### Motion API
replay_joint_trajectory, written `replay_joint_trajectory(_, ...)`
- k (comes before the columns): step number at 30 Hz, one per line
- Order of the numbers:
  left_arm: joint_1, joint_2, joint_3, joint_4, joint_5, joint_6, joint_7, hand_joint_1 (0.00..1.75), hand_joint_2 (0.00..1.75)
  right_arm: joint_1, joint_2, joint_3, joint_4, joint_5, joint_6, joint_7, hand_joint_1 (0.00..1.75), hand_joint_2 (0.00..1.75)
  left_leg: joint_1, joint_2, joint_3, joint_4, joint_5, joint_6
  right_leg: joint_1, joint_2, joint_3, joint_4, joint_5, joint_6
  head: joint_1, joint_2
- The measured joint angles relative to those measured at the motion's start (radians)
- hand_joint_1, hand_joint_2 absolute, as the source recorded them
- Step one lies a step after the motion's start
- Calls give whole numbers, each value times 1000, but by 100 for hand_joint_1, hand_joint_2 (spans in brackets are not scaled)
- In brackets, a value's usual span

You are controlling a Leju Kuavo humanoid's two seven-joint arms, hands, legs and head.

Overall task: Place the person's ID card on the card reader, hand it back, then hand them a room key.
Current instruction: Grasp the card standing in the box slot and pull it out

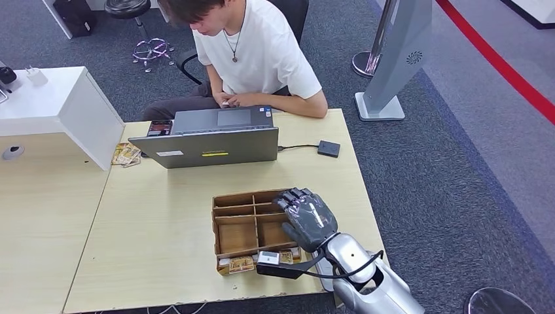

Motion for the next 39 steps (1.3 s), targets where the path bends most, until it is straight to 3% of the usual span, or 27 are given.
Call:
replay_joint_trajectory(5, 0, -1, 0, 0, 0, 0, 0, 0, 0, -6, 4, 0, 5, 0, 1, 0, 140, 175, 0, 0, 0, 0, 0, 0, 0, 0, 0, 0, 0, 0, 0, 0)
replay_joint_trajectory(6, 0, -1, 0, 0, 0, 0, 0, 0, 0, -7, 4, 0, 6, 0, 1, 0, 144, 175, 0, 0, 0, 0, 0, 0, 0, 0, 0, 0, 0, 0, 0, 0)
replay_joint_trajectory(20, 0, -2, 0, 0, 1, -2, 0, 0, 0, -15, 6, 0, 13, 2, -3, 0, 174, 175, 0, 0, 0, 0, 0, 0, 0, 0, 0, 0, 0, 0, 0, 0)
replay_joint_trajectory(39, 0, -3, 5, 0, 18, 1, -1, 0, 0, 58, -27, -26, -187, 29, -85, 5, 175, 175, 0, 0, 0, 0, 0, 0, 0, 0, -1, 0, 0, 0, 0, 0)
